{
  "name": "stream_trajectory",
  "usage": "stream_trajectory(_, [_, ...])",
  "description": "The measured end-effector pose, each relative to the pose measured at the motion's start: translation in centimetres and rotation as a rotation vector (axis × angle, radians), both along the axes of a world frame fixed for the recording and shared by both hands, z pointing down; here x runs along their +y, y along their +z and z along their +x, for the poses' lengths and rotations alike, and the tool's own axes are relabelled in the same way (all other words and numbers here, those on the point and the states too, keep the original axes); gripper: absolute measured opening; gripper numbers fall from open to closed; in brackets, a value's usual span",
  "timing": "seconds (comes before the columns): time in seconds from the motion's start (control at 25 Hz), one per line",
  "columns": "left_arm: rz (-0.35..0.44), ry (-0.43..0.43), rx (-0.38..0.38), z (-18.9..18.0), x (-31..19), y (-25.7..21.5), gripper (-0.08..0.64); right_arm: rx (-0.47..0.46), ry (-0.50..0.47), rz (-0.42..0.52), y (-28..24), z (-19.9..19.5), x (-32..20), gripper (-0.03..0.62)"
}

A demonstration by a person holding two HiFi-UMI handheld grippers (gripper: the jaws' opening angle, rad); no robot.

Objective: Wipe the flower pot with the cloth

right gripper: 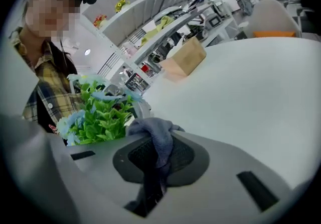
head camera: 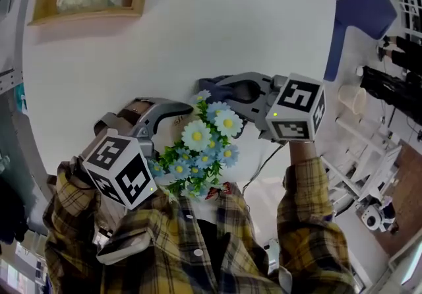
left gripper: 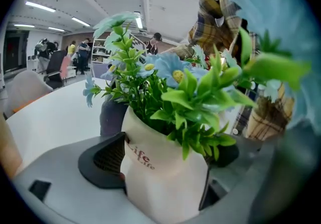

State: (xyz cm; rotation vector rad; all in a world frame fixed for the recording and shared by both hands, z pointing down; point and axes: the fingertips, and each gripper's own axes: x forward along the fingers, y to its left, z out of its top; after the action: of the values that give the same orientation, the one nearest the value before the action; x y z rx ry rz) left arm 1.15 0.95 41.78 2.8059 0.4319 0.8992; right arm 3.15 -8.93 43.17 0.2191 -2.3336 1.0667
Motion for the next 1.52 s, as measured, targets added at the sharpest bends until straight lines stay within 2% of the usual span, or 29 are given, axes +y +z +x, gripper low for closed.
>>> stream_trajectory(0.08, [-0.005,0.023,0.013,-0.2,0.0,0.0,0.465,0.002,-0.062,-0.002,0.0,-1.1,-0.2,0.023])
stream_trajectory(0.2, [-0.008,0.025,0.022,-0.2,-0.2,-0.4,0.465,0.011,-0.106,-0.003,-0.2,-2.2,-0.6,0.023])
stream_trajectory(0.44, [-0.009,0.01,0.02,-0.1,-0.1,-0.1,0.465,0.034,-0.119,0.001,0.2,-2.6,-0.6,0.023])
stream_trajectory(0.56, [-0.014,-0.02,0.017,-0.4,0.0,-0.3,0.465,0.019,-0.092,0.023,-0.2,-2.5,-0.7,0.023])
stream_trajectory(0.68, [-0.046,-0.094,0.005,-1.5,-0.2,-0.6,0.465,-0.006,-0.014,0.067,-0.8,-1.4,-1.3,0.023])
stream_trajectory(0.88, [-0.117,-0.264,0.008,-4.4,-0.5,-1.1,0.463,-0.027,0.127,0.173,-2.9,1.1,-2.4,0.023])
stream_trajectory(1.12, [-0.131,-0.507,0.13,-5.5,0.2,-5.0,0.46,-0.04,0.295,0.322,-7.6,4.8,-1.4,0.023])
stream_trajectory(1.28, [-0.163,-0.638,0.207,-5.1,1.3,-8.2,0.446,-0.067,0.41,0.422,-11.9,7.0,0.6,0.023])
stream_trajectory(1.44, [-0.165,-0.726,0.291,-5.3,1.6,-11.8,0.374,-0.088,0.503,0.537,-16.0,7.9,2.1,0.023])
stream_trajectory(1.52, [-0.128,-0.771,0.333,-5.9,1.3,-13.8,0.325,-0.096,0.54,0.607,-18.4,7.9,2.8,0.023])
